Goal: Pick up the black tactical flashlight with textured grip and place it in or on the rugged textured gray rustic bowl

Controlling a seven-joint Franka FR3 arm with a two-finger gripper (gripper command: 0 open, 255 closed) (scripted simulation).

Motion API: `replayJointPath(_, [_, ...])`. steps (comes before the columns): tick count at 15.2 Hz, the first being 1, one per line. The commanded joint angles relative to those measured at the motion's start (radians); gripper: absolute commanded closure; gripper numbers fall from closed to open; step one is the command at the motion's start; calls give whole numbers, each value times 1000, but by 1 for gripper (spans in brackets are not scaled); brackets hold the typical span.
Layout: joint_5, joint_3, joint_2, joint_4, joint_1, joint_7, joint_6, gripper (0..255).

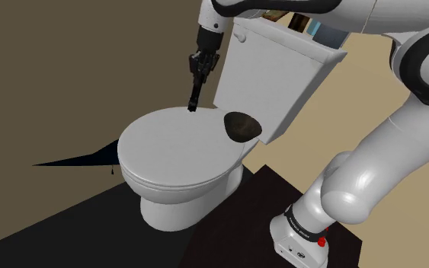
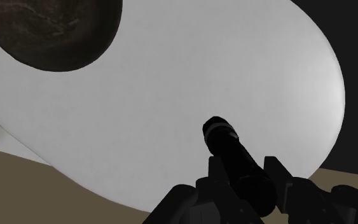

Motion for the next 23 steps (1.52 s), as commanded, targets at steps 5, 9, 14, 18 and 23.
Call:
replayJointPath(5, [-1, -32, -69, -25, -27, -58, -45, 255])
replayJointPath(9, [-9, -80, -146, -78, -62, -139, -69, 255])
replayJointPath(14, [-30, -145, -223, -118, -106, -243, -107, 255])
replayJointPath(18, [-53, -202, -268, -128, -141, -329, -139, 255])
replayJointPath(23, [-80, -265, -301, -136, -178, -423, -162, 255])
